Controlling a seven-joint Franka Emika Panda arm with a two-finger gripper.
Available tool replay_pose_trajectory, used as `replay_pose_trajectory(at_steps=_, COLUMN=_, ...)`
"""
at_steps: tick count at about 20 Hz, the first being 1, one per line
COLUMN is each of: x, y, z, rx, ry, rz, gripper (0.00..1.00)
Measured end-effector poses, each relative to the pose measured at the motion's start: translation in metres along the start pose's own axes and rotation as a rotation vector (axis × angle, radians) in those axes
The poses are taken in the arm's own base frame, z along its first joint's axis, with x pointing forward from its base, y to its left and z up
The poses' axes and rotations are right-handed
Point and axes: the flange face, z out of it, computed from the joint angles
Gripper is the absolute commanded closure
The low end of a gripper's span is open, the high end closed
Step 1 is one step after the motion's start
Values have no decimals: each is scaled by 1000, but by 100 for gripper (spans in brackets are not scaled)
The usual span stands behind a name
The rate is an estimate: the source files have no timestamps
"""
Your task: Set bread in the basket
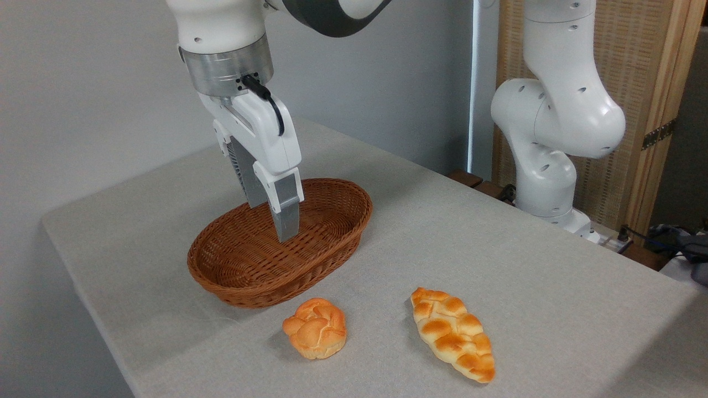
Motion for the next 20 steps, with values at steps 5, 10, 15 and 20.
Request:
replay_pose_trajectory(at_steps=5, x=-14, y=-12, z=-2, rx=7, ry=-3, rz=-32, gripper=0)
replay_pose_trajectory(at_steps=10, x=-17, y=-15, z=-3, rx=8, ry=-2, rz=-39, gripper=0)
replay_pose_trajectory(at_steps=15, x=-25, y=-22, z=-4, rx=20, ry=-14, rz=-54, gripper=0)
replay_pose_trajectory(at_steps=20, x=-26, y=-31, z=6, rx=49, ry=-58, rz=-53, gripper=0)
